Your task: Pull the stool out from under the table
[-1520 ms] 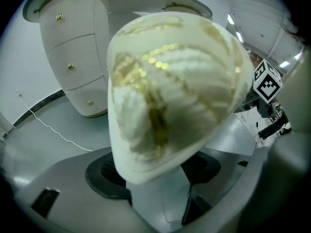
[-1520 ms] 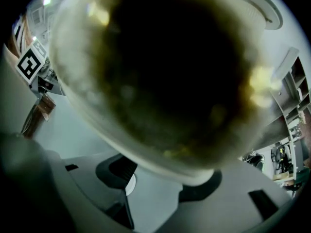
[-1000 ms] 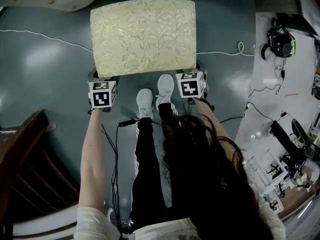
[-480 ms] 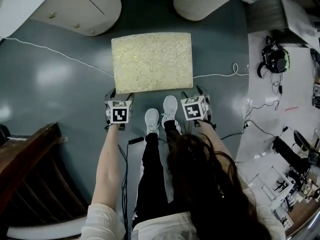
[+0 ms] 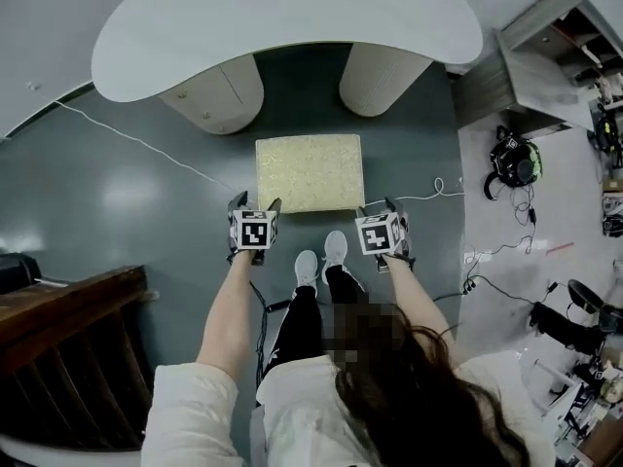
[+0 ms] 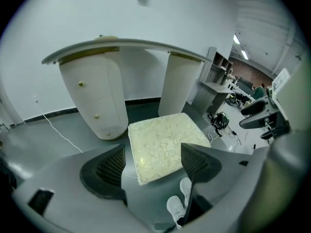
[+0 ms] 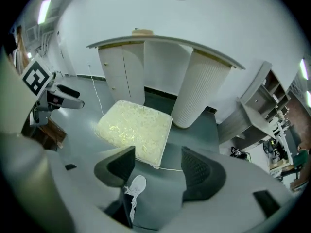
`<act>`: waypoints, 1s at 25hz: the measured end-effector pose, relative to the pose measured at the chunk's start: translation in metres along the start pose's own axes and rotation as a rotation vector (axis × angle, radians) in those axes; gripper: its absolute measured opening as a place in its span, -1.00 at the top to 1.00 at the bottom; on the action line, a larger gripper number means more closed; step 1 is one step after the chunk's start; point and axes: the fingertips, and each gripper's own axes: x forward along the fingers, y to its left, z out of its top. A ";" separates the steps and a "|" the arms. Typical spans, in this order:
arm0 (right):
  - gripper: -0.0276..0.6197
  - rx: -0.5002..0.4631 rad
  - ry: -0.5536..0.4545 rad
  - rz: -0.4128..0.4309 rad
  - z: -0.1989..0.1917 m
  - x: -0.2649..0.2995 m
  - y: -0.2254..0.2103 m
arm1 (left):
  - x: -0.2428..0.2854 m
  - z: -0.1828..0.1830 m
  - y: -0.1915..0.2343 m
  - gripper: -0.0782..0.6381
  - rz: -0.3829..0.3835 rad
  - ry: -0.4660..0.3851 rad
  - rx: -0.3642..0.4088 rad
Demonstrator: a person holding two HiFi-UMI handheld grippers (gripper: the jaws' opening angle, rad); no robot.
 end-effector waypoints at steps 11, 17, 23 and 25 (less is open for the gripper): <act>0.00 -0.057 -0.269 -0.012 0.108 -0.149 -0.011 | -0.144 0.138 -0.024 -0.16 -0.011 -0.329 -0.066; 0.19 0.032 -0.513 -0.038 0.138 -0.224 -0.030 | -0.222 0.201 -0.062 -0.16 -0.002 -0.553 -0.008; 0.24 0.058 -0.760 -0.036 0.183 -0.288 -0.042 | -0.287 0.258 -0.112 -0.16 0.012 -0.765 0.099; 0.34 0.067 -0.839 -0.033 0.198 -0.309 -0.047 | -0.304 0.273 -0.124 -0.15 0.035 -0.818 0.101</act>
